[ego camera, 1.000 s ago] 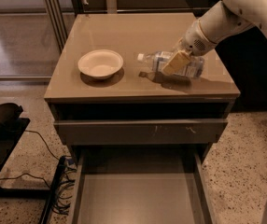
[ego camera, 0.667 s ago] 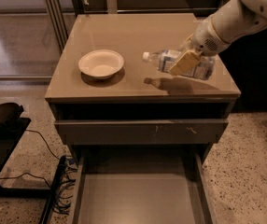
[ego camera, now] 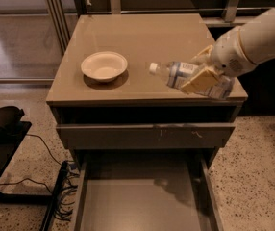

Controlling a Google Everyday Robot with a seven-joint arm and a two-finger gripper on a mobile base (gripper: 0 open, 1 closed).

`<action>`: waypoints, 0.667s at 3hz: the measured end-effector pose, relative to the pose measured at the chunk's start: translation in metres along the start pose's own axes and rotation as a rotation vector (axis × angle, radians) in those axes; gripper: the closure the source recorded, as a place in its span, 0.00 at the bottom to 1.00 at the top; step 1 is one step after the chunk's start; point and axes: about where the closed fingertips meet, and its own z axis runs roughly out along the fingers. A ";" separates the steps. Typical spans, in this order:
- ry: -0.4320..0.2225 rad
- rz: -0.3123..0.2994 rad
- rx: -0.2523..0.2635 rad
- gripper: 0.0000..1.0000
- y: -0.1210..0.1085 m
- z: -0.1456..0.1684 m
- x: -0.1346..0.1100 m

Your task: Place blue plastic bottle into middle drawer

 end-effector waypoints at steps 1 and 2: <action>-0.034 0.092 -0.027 1.00 0.052 0.009 0.030; 0.003 0.130 -0.080 1.00 0.079 0.026 0.057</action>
Offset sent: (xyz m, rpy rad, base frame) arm -0.0426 0.0019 -0.0295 0.0641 0.0463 -0.0386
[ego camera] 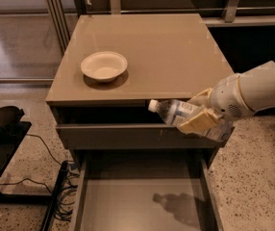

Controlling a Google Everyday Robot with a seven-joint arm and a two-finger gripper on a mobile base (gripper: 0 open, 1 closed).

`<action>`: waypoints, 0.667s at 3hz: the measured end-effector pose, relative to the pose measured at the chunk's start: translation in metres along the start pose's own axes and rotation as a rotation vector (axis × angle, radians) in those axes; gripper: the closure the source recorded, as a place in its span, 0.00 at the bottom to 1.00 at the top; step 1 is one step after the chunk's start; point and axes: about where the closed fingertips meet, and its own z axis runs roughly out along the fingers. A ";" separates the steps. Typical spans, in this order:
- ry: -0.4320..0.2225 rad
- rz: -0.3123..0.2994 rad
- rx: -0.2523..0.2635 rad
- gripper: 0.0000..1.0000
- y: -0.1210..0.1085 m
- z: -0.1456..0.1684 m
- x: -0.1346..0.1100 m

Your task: Place blue plastic bottle into middle drawer

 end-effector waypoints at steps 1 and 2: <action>0.000 0.000 0.000 1.00 0.000 0.000 0.000; 0.016 0.047 -0.034 1.00 0.016 0.029 0.022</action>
Offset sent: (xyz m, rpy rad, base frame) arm -0.0349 0.0237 -0.1133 0.0318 0.1790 -0.0460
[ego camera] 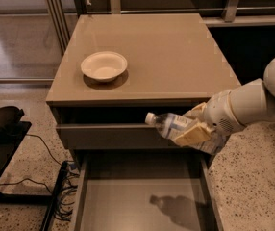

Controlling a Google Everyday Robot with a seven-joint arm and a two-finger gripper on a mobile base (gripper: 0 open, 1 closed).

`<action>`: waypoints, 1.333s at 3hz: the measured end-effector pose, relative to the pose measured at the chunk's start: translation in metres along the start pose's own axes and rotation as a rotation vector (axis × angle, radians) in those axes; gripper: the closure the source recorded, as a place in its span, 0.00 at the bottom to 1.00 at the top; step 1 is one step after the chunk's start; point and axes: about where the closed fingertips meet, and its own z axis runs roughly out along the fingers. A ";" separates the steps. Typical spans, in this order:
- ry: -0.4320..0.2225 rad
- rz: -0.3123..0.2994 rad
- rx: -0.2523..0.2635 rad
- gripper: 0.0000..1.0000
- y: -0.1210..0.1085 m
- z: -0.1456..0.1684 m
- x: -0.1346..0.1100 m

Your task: Place blue plastic bottle into middle drawer

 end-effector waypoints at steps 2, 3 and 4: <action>-0.016 0.123 -0.013 1.00 0.043 0.093 0.084; -0.028 0.101 0.047 1.00 0.040 0.127 0.109; -0.045 0.050 0.138 1.00 0.010 0.150 0.118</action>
Offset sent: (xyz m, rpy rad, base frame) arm -0.0575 0.0215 -0.1995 0.0855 0.0758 -0.1506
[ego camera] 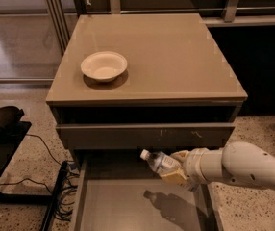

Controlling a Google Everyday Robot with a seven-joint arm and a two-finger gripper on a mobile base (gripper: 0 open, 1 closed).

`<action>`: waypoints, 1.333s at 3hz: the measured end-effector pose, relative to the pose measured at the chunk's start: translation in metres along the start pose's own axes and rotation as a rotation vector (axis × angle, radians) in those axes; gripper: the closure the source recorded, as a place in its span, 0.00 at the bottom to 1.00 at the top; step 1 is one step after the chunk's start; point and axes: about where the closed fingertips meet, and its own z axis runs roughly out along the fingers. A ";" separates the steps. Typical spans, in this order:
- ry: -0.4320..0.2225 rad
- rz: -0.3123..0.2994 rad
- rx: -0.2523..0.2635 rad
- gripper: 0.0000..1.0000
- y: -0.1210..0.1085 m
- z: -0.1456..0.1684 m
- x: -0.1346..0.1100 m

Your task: Place blue plastic bottle into middle drawer

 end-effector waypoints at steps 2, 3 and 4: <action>0.008 0.010 -0.030 1.00 0.002 0.016 0.009; 0.017 0.016 -0.047 1.00 0.001 0.048 0.039; -0.010 0.009 -0.042 1.00 0.002 0.082 0.069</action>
Offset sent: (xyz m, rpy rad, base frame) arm 0.0046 0.0080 -0.0430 0.0196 0.0672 0.0264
